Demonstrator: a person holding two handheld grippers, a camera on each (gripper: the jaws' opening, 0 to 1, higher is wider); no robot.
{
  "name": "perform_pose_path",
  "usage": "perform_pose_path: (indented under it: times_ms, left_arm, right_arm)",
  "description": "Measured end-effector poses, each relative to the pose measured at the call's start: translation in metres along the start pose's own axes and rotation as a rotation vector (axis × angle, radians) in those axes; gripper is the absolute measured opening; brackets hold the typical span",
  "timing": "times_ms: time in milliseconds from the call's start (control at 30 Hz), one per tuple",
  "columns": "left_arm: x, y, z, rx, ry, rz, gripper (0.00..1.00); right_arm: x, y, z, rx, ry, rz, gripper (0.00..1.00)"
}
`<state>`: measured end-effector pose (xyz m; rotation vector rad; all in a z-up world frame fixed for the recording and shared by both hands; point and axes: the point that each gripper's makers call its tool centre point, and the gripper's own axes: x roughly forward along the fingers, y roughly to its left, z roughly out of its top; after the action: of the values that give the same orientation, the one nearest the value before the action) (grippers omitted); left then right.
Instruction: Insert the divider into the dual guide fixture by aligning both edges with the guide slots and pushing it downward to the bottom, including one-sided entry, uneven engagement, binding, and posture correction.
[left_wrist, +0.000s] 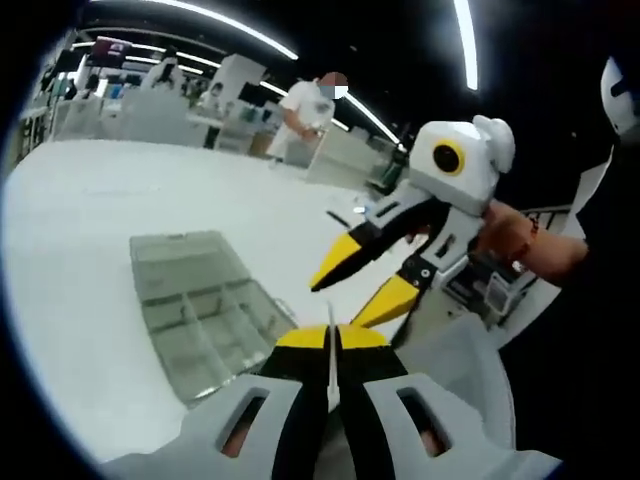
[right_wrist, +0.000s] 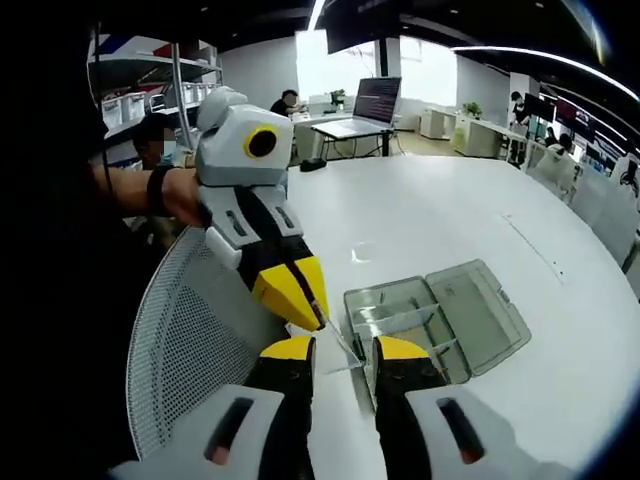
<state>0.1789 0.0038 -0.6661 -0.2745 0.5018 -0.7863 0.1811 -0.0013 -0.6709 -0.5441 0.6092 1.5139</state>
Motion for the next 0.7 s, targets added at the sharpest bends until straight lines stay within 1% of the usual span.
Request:
perform_pose_path:
  times_ms: [167,267,433,533,633,700]
  left_arm:
    - [0.001,-0.001,-0.002,0.023,0.007,-0.007,0.0]
    - [0.002,-0.002,-0.007,0.057,0.032,-0.019,0.0]
    - [0.004,-0.004,-0.009,0.101,0.054,-0.034,0.0]
    - [0.004,-0.004,-0.009,0.132,0.064,-0.041,0.0]
    - [0.006,-0.006,-0.011,0.155,0.086,-0.054,0.0]
    - [0.006,-0.007,-0.012,0.171,0.095,-0.059,0.0]
  right_arm:
    - [0.003,0.005,-0.005,-0.026,0.03,0.033,0.15]
    - [0.003,0.006,-0.008,-0.033,0.044,0.05,0.15]
    - [0.004,0.008,-0.012,-0.052,0.067,0.076,0.14]
    - [0.004,0.009,-0.014,-0.06,0.085,0.089,0.12]
    - [0.005,0.011,-0.015,-0.055,0.095,0.102,0.07]
    - [0.005,0.012,-0.016,-0.058,0.099,0.107,0.06]
